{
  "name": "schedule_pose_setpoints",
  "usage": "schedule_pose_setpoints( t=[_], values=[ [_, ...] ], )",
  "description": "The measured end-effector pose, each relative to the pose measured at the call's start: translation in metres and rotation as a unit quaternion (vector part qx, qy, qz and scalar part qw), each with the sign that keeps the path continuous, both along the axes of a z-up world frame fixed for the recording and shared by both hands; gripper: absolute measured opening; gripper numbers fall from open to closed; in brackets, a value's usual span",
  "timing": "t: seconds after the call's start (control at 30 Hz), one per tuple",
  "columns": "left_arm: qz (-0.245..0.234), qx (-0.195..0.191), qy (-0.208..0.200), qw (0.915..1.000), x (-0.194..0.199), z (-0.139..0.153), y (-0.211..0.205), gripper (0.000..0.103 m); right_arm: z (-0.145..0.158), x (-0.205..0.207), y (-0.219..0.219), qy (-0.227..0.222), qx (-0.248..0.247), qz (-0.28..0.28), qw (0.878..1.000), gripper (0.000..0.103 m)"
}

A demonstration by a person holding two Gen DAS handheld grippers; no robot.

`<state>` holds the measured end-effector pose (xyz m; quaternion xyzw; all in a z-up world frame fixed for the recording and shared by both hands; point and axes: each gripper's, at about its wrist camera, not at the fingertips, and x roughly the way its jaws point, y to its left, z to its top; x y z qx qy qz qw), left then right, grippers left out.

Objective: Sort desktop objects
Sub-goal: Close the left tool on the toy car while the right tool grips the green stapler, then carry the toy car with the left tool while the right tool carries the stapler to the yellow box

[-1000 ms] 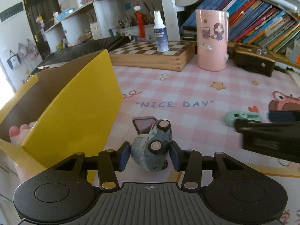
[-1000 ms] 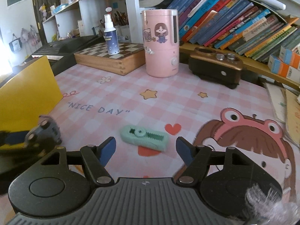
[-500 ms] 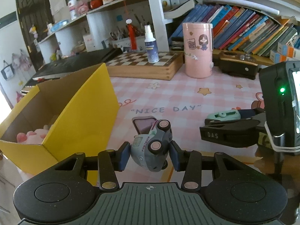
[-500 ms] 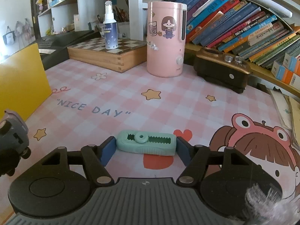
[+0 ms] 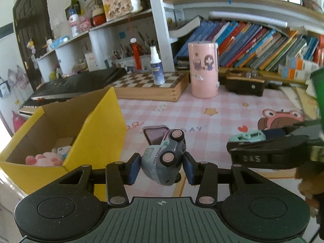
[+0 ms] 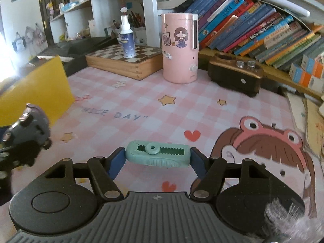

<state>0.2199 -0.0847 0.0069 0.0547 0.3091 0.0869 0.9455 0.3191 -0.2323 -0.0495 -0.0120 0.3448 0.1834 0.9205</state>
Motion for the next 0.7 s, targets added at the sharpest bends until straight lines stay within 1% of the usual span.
schedule_pose_setpoints(
  t=[0.23,0.4,0.5,0.6,0.7],
  values=[
    [0.006,-0.034,-0.021,0.9992,-0.028,0.017,0.018,0.043,0.035,-0.041,-0.001,0.004,0.034,0.022,0.999,0.067],
    [0.019,-0.056,-0.028,0.9978,-0.050,0.020,0.036,0.043,0.048,-0.071,0.005,0.005,0.046,0.025,0.999,0.067],
    [0.025,-0.070,-0.030,0.9968,-0.064,0.021,0.049,0.043,0.052,-0.089,0.013,0.008,0.044,0.030,0.999,0.067],
    [0.031,-0.085,-0.036,0.9952,-0.077,0.022,0.063,0.043,0.052,-0.104,0.025,0.009,0.030,0.038,0.999,0.067],
    [0.032,-0.093,-0.041,0.9943,-0.088,0.021,0.075,0.043,0.053,-0.115,0.037,0.010,0.022,0.042,0.999,0.067]
  ],
)
